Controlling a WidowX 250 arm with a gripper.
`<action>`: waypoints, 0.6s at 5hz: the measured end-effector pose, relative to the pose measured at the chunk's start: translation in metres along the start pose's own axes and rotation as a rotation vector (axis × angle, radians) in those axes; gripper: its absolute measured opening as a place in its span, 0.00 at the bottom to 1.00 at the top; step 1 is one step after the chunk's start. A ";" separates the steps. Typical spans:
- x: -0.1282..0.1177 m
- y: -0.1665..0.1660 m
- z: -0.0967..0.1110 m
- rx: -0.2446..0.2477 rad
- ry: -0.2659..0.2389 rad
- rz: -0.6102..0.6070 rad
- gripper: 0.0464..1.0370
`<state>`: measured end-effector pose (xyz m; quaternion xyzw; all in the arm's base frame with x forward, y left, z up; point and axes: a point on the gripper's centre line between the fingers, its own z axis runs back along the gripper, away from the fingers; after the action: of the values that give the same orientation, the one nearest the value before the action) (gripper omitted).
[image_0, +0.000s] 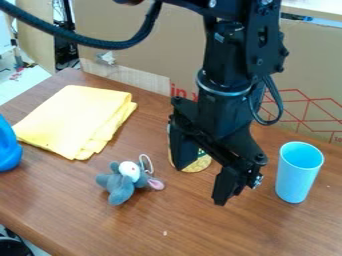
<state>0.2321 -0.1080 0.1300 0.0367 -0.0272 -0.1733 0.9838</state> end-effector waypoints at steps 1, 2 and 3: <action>-0.002 -0.001 -0.005 0.000 0.019 -0.007 0.96; -0.005 0.025 -0.003 -0.025 0.033 0.016 0.96; -0.015 0.053 0.001 -0.049 0.030 0.069 0.96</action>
<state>0.2362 -0.0538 0.1349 0.0145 -0.0093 -0.1393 0.9901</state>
